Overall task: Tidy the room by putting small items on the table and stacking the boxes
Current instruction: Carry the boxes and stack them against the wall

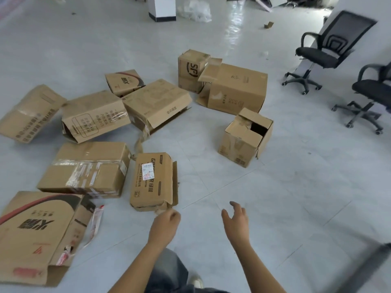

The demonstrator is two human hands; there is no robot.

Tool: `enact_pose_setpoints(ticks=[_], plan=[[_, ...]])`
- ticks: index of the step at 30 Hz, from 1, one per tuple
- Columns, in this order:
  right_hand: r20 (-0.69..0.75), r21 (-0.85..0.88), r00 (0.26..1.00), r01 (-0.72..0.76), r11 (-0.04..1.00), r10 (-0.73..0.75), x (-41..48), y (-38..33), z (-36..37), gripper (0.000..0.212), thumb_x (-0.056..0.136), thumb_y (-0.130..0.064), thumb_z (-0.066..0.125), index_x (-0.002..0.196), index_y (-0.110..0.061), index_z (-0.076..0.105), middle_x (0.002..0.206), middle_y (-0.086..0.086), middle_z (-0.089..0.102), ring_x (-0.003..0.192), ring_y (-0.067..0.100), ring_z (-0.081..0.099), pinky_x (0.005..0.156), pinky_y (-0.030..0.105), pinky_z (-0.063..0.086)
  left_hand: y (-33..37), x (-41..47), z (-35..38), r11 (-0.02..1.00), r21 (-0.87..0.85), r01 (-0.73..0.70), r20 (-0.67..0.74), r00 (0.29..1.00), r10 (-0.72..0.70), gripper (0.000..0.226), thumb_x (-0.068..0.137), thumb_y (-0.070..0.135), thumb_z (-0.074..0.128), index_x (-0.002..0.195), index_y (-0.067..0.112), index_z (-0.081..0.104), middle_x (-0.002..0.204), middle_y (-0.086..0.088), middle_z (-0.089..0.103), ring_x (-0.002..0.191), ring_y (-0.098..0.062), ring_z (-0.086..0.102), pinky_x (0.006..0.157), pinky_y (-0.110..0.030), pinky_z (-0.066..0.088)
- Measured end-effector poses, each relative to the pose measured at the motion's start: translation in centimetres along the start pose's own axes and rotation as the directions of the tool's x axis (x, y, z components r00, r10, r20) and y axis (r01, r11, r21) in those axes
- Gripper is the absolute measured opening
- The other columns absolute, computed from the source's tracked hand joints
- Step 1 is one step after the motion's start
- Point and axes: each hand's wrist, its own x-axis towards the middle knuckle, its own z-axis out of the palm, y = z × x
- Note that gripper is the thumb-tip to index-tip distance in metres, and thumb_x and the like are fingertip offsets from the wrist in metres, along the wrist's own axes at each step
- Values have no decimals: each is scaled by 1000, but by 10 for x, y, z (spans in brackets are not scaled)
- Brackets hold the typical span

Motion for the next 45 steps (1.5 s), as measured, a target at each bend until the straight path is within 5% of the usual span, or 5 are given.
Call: enact_pose_setpoints(ticks=[10, 24, 29, 38, 45], plan=[[140, -138, 990, 11, 990, 9, 165, -83, 25, 40, 96, -27, 46, 133, -14, 44, 135, 7, 47, 119, 19, 51, 91, 26, 41, 40, 196, -84, 944, -273, 187, -163, 958, -236, 29, 96, 18, 42, 68, 18, 51, 85, -14, 60, 84, -28, 57, 76, -34, 40], [193, -290, 978, -18, 957, 77, 321, -160, 29, 36, 96, -29, 45, 131, -19, 50, 138, 3, 45, 124, 20, 42, 100, 27, 34, 146, 360, -69, 989, -29, 145, 169, 976, -138, 25, 97, 14, 40, 75, 12, 52, 77, -5, 52, 70, -15, 50, 58, -18, 39], [219, -246, 975, 16, 969, 40, 428, -191, 22, 37, 97, -31, 44, 132, -18, 48, 140, 3, 43, 128, 21, 39, 104, 31, 32, 187, 453, -88, 976, -100, 192, -59, 978, -199, 23, 95, 13, 43, 74, 10, 54, 82, -11, 58, 79, -26, 55, 75, -40, 49], [296, -192, 951, 156, 969, -95, 621, -279, -10, 37, 95, -31, 46, 128, -14, 53, 135, 4, 48, 127, 22, 42, 104, 32, 35, 277, 563, -56, 962, -117, 245, -76, 964, -255, 23, 95, 15, 44, 76, 8, 54, 78, -7, 57, 74, -20, 53, 66, -28, 41], [474, -197, 878, 183, 963, -70, 679, -312, 29, 35, 96, -30, 46, 126, -13, 53, 132, 6, 50, 123, 19, 45, 99, 27, 36, 267, 589, -95, 927, -161, 339, -349, 859, -374, 27, 80, -4, 63, 61, 12, 53, 66, -6, 55, 60, -15, 51, 62, -31, 43]])
